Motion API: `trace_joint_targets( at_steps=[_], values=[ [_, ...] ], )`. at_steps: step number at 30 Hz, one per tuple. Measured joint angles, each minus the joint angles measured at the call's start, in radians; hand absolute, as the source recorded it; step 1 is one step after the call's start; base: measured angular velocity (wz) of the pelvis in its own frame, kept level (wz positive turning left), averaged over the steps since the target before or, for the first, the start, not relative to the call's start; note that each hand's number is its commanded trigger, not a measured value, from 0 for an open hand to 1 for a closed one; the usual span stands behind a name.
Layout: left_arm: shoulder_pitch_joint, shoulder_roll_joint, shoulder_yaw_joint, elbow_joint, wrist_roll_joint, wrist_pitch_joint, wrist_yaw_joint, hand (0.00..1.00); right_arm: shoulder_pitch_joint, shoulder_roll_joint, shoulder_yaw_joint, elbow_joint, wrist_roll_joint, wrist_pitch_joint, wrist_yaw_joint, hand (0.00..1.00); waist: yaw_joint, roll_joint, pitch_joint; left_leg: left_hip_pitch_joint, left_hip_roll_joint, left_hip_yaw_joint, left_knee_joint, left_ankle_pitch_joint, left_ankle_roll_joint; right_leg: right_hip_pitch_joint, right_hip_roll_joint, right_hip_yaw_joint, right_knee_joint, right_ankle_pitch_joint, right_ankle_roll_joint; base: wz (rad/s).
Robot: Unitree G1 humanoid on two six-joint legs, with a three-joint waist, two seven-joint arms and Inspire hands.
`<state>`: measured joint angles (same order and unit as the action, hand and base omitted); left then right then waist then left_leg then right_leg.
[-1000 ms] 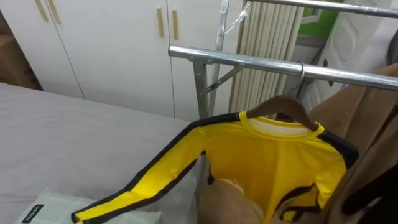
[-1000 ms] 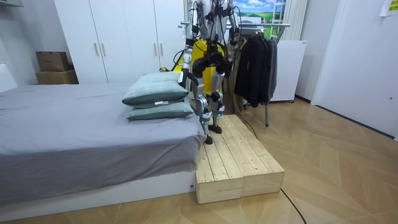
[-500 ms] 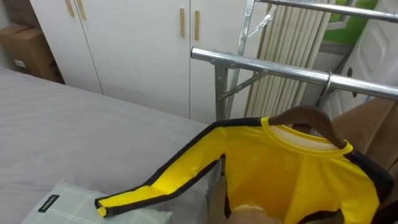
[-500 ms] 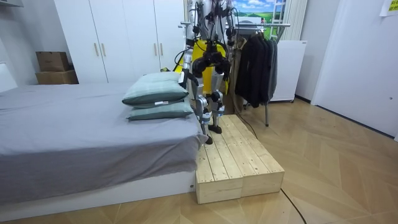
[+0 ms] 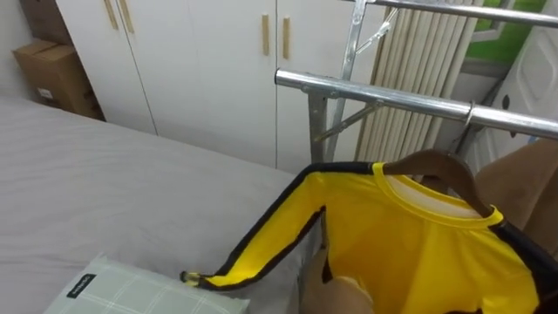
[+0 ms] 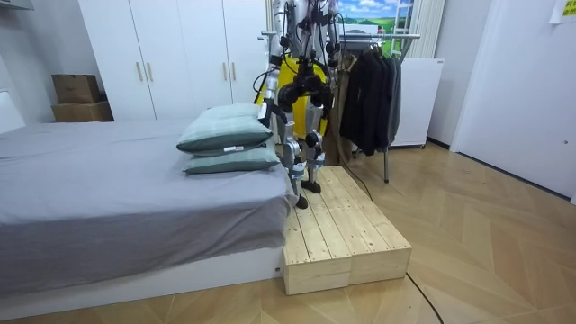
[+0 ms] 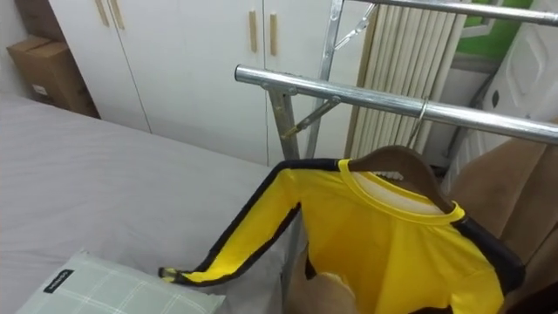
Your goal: Hang clothes
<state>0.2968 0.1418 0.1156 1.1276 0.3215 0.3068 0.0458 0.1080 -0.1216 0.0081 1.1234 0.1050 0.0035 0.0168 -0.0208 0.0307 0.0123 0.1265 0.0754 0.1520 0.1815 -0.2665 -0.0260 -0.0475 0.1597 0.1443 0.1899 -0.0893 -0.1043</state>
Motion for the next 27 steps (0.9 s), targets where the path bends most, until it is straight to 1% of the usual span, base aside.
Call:
trace_joint_targets(
  at_steps=[2, 5, 7, 9, 12, 17, 21, 25, 27],
  values=[
    [0.000, 0.000, -0.001, 0.000, 0.001, 0.001, 0.000, 0.00, 0.001, 0.000, 0.000, 0.001, 0.020, 0.000, -0.007, 0.00, 0.000, -0.001, 0.0001, -0.001, 0.000, -0.003, 0.005, 0.000, 0.000, 0.002, -0.001, -0.002, 0.000, -0.002, 0.000, 0.06],
    [-0.006, 0.000, -0.001, 0.003, 0.000, 0.003, 0.000, 0.00, 0.002, 0.000, 0.004, 0.017, 0.082, 0.000, -0.003, 0.00, -0.001, -0.006, 0.0001, 0.001, -0.002, -0.003, 0.009, 0.000, 0.000, 0.007, -0.002, 0.007, -0.002, -0.003, 0.003, 0.01],
    [-0.010, 0.000, -0.001, 0.007, -0.001, 0.005, 0.000, 0.00, 0.001, 0.000, 0.009, 0.025, 0.112, 0.001, 0.016, 0.00, -0.001, -0.012, 0.0002, -0.001, -0.004, -0.003, 0.016, 0.000, 0.000, 0.007, -0.002, 0.017, -0.002, -0.006, 0.006, 0.00],
    [-0.016, 0.001, -0.002, 0.015, -0.002, 0.006, 0.000, 0.00, -0.003, 0.001, 0.011, 0.044, 0.135, 0.003, 0.029, 0.00, -0.001, -0.015, 0.0016, -0.001, -0.005, -0.003, 0.018, 0.000, 0.000, 0.008, -0.003, 0.017, -0.001, -0.005, 0.006, 0.00],
    [-0.016, 0.001, -0.002, 0.018, -0.002, 0.006, -0.002, 0.00, 0.000, 0.002, 0.011, 0.044, 0.131, 0.008, 0.031, 0.00, -0.001, -0.019, 0.0017, -0.001, -0.006, -0.002, 0.018, 0.000, 0.000, 0.009, -0.003, 0.017, -0.002, -0.004, 0.008, 0.00],
    [-0.015, 0.002, -0.002, 0.019, -0.003, 0.007, -0.024, 0.00, -0.007, 0.001, 0.008, 0.044, 0.087, 0.010, 0.031, 0.00, 0.000, -0.016, 0.0004, 0.002, -0.006, -0.002, 0.018, 0.000, 0.000, 0.011, -0.005, 0.012, 0.000, -0.004, 0.008, 0.00],
    [-0.015, 0.005, -0.001, 0.019, -0.005, 0.007, -0.037, 0.00, -0.011, 0.001, 0.008, 0.042, 0.085, 0.013, 0.030, 0.00, 0.002, -0.016, -0.0013, 0.003, -0.006, -0.004, 0.022, 0.000, 0.000, 0.014, -0.010, -0.004, 0.001, -0.004, 0.007, 0.02],
    [-0.016, 0.004, -0.001, 0.019, -0.007, 0.007, -0.040, 0.00, -0.019, -0.001, 0.008, 0.042, 0.085, 0.028, 0.031, 0.00, 0.006, -0.013, -0.0020, 0.004, -0.008, -0.005, 0.024, 0.000, 0.000, 0.014, -0.012, -0.009, 0.005, -0.007, 0.008, 0.01],
    [-0.018, 0.004, -0.001, 0.019, -0.008, 0.007, -0.040, 0.00, -0.023, -0.002, 0.008, 0.041, 0.085, 0.038, 0.031, 0.00, 0.006, -0.010, -0.0028, 0.002, -0.009, -0.013, 0.023, 0.000, 0.000, 0.011, -0.015, -0.017, 0.013, -0.010, 0.009, 0.09]
  ],
)
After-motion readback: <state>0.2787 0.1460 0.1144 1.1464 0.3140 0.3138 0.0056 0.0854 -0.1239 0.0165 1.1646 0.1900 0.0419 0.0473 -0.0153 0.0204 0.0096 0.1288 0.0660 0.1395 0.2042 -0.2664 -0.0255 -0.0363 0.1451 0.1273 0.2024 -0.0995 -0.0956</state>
